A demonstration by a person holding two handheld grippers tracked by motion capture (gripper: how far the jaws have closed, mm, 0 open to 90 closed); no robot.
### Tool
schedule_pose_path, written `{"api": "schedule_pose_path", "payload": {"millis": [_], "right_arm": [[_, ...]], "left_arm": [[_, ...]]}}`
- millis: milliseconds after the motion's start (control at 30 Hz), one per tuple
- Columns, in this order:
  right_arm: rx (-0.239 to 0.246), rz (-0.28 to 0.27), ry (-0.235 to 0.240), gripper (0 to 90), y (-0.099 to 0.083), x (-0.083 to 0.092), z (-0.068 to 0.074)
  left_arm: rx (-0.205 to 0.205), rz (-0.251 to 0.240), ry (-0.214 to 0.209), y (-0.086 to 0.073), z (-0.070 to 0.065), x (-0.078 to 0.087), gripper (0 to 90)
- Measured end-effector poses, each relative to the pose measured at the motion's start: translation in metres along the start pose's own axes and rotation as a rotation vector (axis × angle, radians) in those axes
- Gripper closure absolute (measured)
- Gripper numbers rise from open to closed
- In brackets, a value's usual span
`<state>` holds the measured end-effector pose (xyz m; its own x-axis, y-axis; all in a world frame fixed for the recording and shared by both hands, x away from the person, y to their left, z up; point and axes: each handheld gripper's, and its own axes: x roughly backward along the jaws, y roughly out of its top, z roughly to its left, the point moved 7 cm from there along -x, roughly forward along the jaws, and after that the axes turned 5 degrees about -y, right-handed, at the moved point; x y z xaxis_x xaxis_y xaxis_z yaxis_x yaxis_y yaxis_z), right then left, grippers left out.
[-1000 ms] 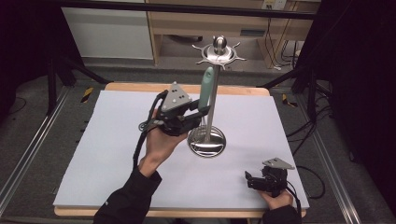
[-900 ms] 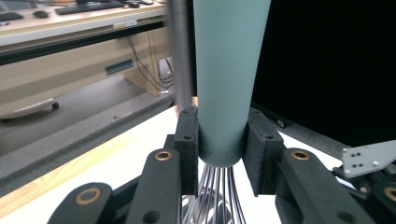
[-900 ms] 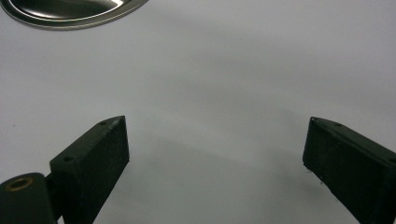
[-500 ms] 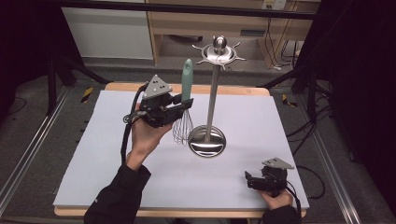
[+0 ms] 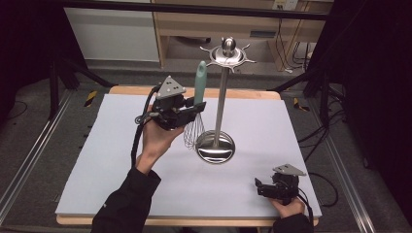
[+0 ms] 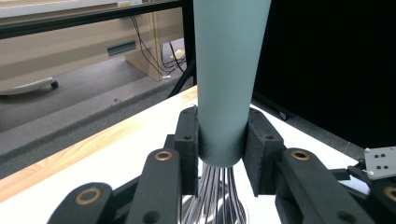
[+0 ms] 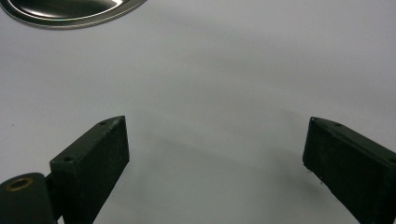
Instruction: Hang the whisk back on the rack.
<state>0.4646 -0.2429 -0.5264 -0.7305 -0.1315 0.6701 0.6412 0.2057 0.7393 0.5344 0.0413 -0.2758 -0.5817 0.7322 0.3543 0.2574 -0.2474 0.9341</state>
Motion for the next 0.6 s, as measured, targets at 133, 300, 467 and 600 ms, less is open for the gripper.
{"api": "schedule_pose_path", "payload": {"millis": [133, 300, 467, 600], "right_arm": [[0.002, 0.002, 0.000, 7.7, 0.000, 0.000, 0.000], [0.001, 0.000, 0.002, 7.6, 0.000, 0.000, 0.000], [0.001, 0.001, 0.003, 7.7, 0.000, 0.000, 0.000], [-0.001, 0.001, 0.000, 7.7, 0.000, 0.000, 0.000]], "left_arm": [[0.005, 0.015, 0.001, 0.003, 0.001, -0.003, 68.7], [0.013, 0.030, -0.004, 0.003, 0.002, -0.010, 68.7], [0.015, 0.040, -0.003, 0.006, 0.002, -0.015, 68.7], [0.010, 0.052, 0.000, 0.010, 0.002, -0.017, 68.7]]}}
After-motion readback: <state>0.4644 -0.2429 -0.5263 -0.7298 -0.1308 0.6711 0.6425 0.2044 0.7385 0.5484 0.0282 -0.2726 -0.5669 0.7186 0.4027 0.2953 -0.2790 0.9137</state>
